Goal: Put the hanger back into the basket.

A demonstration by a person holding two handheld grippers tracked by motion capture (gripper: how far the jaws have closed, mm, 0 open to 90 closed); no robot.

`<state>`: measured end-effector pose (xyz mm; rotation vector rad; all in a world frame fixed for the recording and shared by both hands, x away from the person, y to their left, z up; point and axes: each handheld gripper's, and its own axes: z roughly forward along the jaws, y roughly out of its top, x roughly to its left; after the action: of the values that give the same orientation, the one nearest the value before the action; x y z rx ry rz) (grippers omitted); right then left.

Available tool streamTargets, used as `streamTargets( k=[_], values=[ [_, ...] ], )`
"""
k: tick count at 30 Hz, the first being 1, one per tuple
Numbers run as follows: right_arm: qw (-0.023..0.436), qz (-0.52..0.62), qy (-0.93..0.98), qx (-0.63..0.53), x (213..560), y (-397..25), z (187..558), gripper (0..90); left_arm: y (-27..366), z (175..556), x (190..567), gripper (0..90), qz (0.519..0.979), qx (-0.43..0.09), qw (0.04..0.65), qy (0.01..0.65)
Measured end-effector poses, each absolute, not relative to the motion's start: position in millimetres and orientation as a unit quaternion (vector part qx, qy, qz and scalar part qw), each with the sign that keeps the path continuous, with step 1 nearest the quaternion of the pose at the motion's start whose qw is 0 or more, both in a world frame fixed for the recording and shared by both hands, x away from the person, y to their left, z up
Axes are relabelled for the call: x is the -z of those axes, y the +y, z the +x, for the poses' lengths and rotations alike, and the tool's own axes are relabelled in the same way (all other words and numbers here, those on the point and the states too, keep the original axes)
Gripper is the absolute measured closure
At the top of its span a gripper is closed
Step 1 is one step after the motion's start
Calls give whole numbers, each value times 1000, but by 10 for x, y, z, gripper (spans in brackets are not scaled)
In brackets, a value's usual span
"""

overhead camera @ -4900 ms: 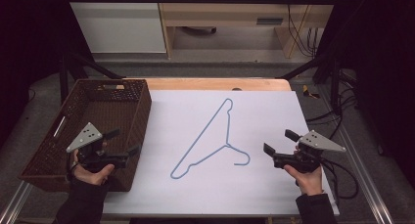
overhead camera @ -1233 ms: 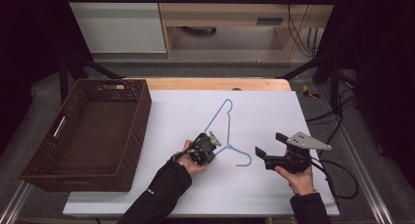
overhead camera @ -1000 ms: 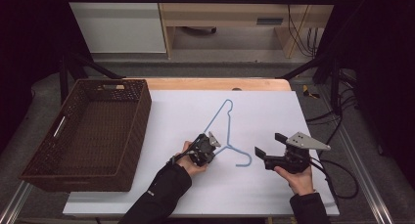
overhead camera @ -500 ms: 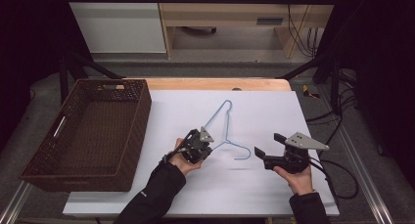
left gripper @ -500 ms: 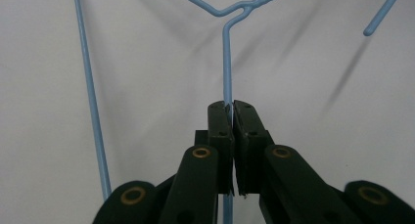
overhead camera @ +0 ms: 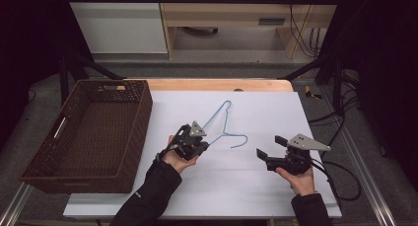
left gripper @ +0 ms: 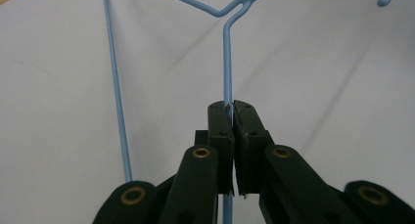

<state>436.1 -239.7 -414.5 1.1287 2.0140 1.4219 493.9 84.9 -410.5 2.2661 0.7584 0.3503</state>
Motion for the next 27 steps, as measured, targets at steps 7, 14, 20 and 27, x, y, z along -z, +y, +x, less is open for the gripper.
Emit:
streamTargets(
  k=[7,14,20,27],
  values=[
    [195,402,738,-506,4247,-2277,4454,168,901,4930,4033,873,873,-138,362,297],
    [179,387,750,-505,4281,-2079,4608,205,929,4926,4007,873,870,-138,366,299],
    [171,381,753,-508,4314,-1909,4741,268,938,4924,4002,873,871,-138,365,297],
    [162,377,748,-523,4339,-1715,4923,390,943,4914,4010,873,872,-137,364,296]
  ],
)
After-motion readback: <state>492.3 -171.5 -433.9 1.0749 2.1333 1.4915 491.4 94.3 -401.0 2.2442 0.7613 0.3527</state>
